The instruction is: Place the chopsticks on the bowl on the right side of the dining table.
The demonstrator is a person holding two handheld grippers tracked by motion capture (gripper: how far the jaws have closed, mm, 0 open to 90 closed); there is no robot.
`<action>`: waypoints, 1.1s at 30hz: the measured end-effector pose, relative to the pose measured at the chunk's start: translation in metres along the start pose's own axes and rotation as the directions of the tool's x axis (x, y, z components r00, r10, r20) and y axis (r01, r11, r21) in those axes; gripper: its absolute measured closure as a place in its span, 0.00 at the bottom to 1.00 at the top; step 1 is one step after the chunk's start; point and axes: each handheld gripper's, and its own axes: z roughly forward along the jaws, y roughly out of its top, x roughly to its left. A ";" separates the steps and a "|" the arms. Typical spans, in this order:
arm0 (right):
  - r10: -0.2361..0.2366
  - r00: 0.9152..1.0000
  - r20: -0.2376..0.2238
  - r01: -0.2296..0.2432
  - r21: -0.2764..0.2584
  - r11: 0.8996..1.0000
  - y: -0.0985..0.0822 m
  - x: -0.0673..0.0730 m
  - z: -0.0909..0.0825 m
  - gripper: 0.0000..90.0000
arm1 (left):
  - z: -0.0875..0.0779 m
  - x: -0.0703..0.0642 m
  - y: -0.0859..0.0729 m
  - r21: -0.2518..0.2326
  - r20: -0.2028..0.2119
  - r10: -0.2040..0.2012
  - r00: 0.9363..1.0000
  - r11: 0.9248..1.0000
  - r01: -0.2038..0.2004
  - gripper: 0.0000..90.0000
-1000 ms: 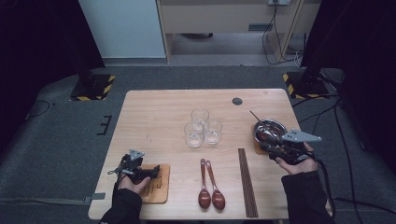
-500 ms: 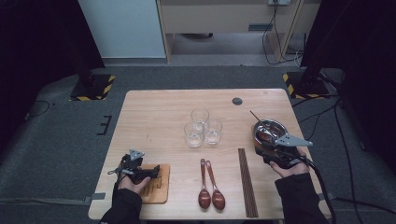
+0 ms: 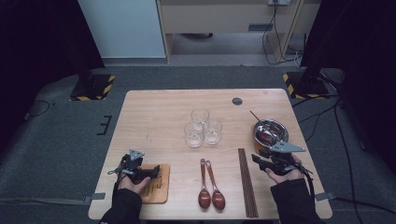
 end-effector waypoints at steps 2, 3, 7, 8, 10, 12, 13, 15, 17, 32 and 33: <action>0.003 1.000 0.003 -0.003 0.007 1.000 -0.003 0.001 0.001 0.66 | 0.000 0.000 0.000 0.000 0.001 -0.002 1.000 1.000 0.002 0.00; 0.001 1.000 0.003 -0.001 0.013 1.000 -0.005 0.001 0.001 0.66 | 0.000 0.000 0.000 0.000 0.000 0.000 1.000 1.000 0.000 0.00; -0.005 1.000 0.006 0.004 0.030 1.000 -0.011 0.003 0.005 0.66 | 0.000 0.000 0.000 0.000 0.001 -0.002 1.000 1.000 0.002 0.00; -0.001 1.000 0.004 0.001 0.036 0.999 -0.012 0.004 0.006 0.66 | 0.000 0.000 0.000 0.000 0.001 -0.001 1.000 1.000 0.001 0.00; -0.007 1.000 0.004 0.006 0.041 0.999 -0.014 0.004 0.007 0.67 | 0.000 0.000 0.000 0.000 0.001 -0.002 1.000 1.000 0.002 0.00; -0.003 1.000 0.003 0.003 0.047 0.999 -0.015 0.006 0.008 0.67 | 0.000 0.000 0.000 0.000 0.001 -0.002 1.000 1.000 0.002 0.00; -0.004 1.000 0.002 0.004 0.051 0.999 -0.016 0.006 0.009 0.67 | 0.000 0.000 0.000 0.000 0.001 -0.002 1.000 1.000 0.002 0.00; -0.005 1.000 0.000 0.005 0.062 0.998 -0.017 0.006 0.012 0.68 | 0.000 0.000 0.000 0.000 0.001 -0.001 1.000 1.000 0.001 0.00; -0.008 1.000 -0.002 0.008 0.071 0.997 -0.018 0.007 0.014 0.68 | 0.000 0.000 0.000 0.000 0.001 -0.002 1.000 1.000 0.002 0.00; -0.011 1.000 -0.022 0.013 0.136 0.991 -0.027 0.015 0.026 0.72 | 0.000 0.000 0.000 0.000 0.001 -0.001 1.000 1.000 0.001 0.00; -0.013 1.000 -0.021 0.016 0.139 0.990 -0.028 0.015 0.026 0.73 | 0.000 0.000 0.000 0.000 0.001 -0.002 1.000 1.000 0.002 0.00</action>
